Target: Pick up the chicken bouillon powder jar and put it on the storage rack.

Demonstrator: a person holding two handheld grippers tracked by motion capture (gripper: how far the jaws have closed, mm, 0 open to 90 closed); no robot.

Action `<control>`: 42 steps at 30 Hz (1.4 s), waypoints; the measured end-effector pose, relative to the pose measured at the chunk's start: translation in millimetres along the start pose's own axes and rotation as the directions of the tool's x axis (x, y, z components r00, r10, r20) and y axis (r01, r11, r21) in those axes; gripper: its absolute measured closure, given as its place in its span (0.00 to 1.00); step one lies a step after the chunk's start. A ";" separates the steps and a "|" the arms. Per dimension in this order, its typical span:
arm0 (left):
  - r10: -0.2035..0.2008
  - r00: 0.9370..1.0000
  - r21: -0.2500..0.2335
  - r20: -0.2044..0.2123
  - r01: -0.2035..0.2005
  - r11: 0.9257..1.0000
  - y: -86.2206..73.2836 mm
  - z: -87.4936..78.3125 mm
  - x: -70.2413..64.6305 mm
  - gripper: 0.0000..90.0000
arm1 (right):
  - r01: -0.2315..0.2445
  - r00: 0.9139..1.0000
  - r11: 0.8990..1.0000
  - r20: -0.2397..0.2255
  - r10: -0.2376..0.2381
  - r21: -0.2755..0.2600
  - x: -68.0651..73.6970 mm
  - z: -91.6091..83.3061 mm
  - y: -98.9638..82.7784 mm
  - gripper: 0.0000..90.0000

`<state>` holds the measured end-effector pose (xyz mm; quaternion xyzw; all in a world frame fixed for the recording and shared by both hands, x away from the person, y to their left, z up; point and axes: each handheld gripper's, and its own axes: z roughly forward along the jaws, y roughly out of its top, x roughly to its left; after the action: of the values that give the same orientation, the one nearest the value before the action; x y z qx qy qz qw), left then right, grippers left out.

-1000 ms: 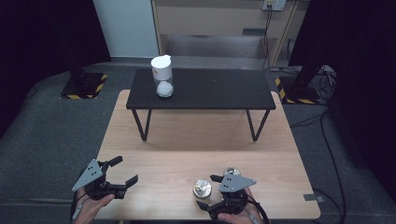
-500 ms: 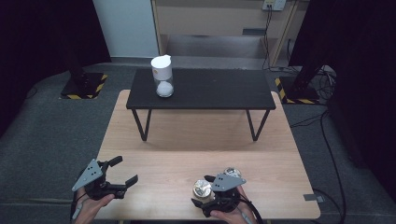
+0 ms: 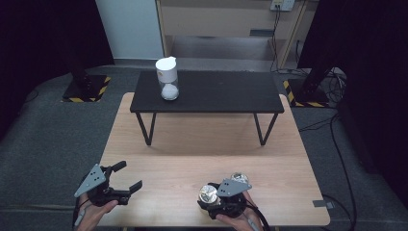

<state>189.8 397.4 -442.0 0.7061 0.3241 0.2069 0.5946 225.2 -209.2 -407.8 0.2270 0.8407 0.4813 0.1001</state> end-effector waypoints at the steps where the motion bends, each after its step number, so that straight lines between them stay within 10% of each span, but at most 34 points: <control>1: 0.000 1.000 0.000 0.000 0.000 1.000 0.1 0.0 -0.1 0.03 | 0.001 1.000 1.000 0.000 -0.001 -0.001 -0.1 -0.1 0.0 0.37; 42: 0.000 1.000 0.000 -0.001 0.000 1.000 -0.3 0.1 0.2 0.03 | 0.075 0.996 0.997 -0.037 -0.076 -0.034 -4.7 -28.8 31.7 0.39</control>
<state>189.9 397.5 -442.3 0.7060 0.3241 0.2073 0.5946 227.3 -219.7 -366.0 0.1841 0.8424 0.4952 0.1057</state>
